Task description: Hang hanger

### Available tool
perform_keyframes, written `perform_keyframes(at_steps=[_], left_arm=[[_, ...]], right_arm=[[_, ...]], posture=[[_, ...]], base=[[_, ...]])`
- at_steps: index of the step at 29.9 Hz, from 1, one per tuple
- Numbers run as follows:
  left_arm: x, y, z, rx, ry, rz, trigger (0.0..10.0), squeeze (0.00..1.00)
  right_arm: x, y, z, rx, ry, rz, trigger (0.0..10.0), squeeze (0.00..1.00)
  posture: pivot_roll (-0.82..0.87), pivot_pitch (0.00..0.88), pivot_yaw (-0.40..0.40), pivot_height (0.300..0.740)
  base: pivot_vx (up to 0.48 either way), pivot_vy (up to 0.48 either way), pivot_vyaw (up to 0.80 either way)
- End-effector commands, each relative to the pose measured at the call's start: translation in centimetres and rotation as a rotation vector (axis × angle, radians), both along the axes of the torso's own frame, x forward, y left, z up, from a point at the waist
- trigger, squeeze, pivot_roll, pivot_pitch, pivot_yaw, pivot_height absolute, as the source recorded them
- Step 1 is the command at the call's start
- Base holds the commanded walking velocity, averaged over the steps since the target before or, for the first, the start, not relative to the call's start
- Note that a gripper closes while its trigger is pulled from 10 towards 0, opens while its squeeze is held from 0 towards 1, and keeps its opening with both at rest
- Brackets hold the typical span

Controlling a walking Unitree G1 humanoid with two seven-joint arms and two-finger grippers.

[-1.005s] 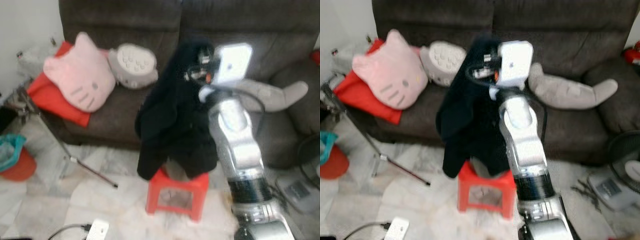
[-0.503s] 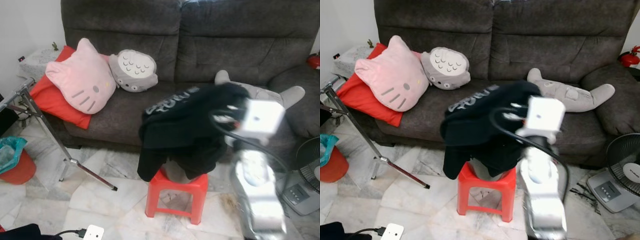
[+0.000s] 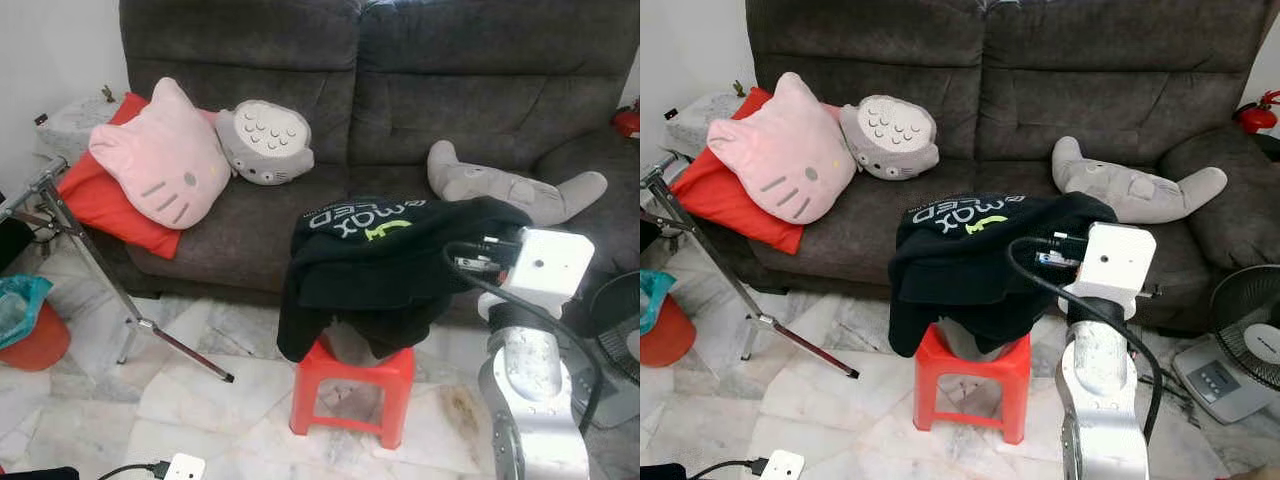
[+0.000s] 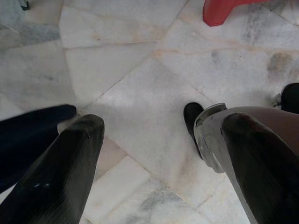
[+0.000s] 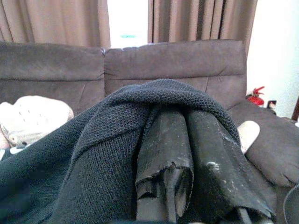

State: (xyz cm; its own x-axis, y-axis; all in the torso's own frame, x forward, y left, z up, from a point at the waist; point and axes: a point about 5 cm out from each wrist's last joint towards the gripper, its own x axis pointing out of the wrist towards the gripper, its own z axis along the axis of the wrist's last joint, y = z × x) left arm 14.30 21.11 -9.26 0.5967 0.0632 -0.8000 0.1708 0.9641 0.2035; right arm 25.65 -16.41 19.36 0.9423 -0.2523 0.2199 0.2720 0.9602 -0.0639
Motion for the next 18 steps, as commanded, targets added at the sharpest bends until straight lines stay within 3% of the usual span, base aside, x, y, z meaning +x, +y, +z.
perform_keyframes(at_steps=[1,18], left_arm=[[-0.3,0.0,-0.1,-0.004,0.003,0.008,10.0,0.00],[-0.1,-0.6,-0.1,-0.019,0.000,0.015,10.0,0.00]], right_arm=[[0.3,-0.2,0.4,0.003,-0.003,-0.008,10.0,0.00],[1.4,0.5,1.1,-0.029,-0.024,0.033,10.0,0.00]], posture=[[-0.06,0.000,0.008,0.740],[-0.06,0.000,-0.003,0.740]], base=[[-0.255,0.000,0.00],[-0.253,0.000,0.00]])
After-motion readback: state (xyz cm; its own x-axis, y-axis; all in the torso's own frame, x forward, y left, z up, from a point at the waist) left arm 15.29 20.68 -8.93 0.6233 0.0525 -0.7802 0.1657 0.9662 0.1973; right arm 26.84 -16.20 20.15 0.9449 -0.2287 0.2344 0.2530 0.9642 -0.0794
